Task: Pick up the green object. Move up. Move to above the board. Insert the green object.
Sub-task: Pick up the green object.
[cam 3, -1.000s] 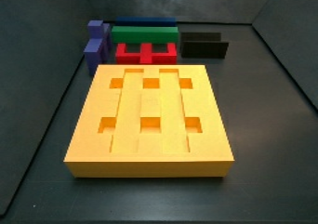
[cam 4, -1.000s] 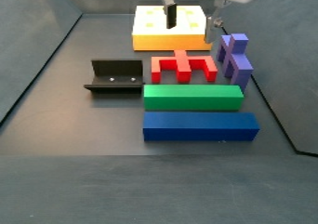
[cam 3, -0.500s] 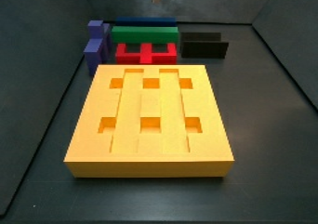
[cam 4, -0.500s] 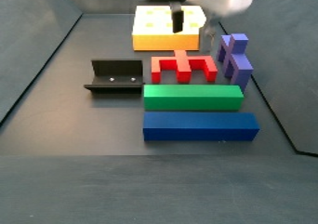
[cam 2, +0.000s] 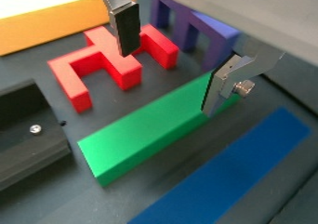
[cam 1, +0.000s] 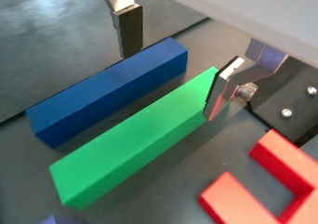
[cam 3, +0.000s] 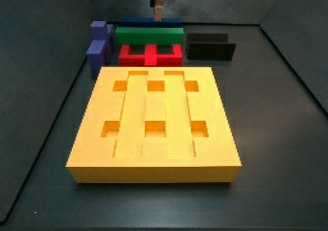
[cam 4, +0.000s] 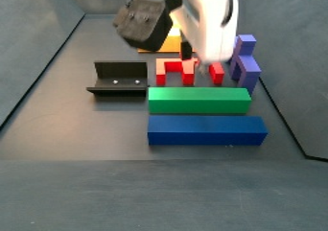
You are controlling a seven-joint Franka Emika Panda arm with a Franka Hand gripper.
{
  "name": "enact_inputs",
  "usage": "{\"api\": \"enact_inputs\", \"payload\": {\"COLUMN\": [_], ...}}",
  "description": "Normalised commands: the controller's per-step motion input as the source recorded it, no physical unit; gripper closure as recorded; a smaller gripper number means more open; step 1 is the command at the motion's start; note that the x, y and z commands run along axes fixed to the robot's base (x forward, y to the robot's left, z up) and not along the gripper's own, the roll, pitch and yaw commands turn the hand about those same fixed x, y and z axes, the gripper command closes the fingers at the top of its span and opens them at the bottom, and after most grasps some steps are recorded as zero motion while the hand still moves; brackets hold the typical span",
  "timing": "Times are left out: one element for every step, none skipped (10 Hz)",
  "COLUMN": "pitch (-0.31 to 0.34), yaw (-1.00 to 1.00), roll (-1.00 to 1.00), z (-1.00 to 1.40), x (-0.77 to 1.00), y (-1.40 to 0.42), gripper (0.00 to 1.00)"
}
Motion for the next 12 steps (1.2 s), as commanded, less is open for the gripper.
{"api": "enact_inputs", "payload": {"pitch": [-0.023,-0.026,-0.131,-0.174,-0.221,-0.216,-0.219,-0.224,-0.149,0.000,-0.036,-0.101], "yaw": [-0.60,-0.40,-0.07,0.00,0.00,0.00,0.00,-0.03,-0.02,-0.03,0.00,0.00], "roll": [-0.14,-0.22,-0.10,-0.09,-0.05,-0.11,-0.13,-0.13,-0.05,-0.04,-0.05,-0.06], "z": [-0.13,-0.02,-0.27,-0.49,-0.59,-0.55,-0.49,-0.39,-0.25,0.00,-0.03,-0.19], "x": [0.00,-0.01,0.00,0.00,-0.03,-0.01,-0.06,-0.19,-0.13,0.01,0.00,0.00], "y": [0.27,0.38,0.00,-0.10,-0.25,-0.20,-0.14,0.00,0.00,-0.04,0.00,-0.02], "gripper": [0.00,0.00,0.00,0.00,0.00,0.00,0.00,0.00,0.00,0.00,0.00,0.00]}}
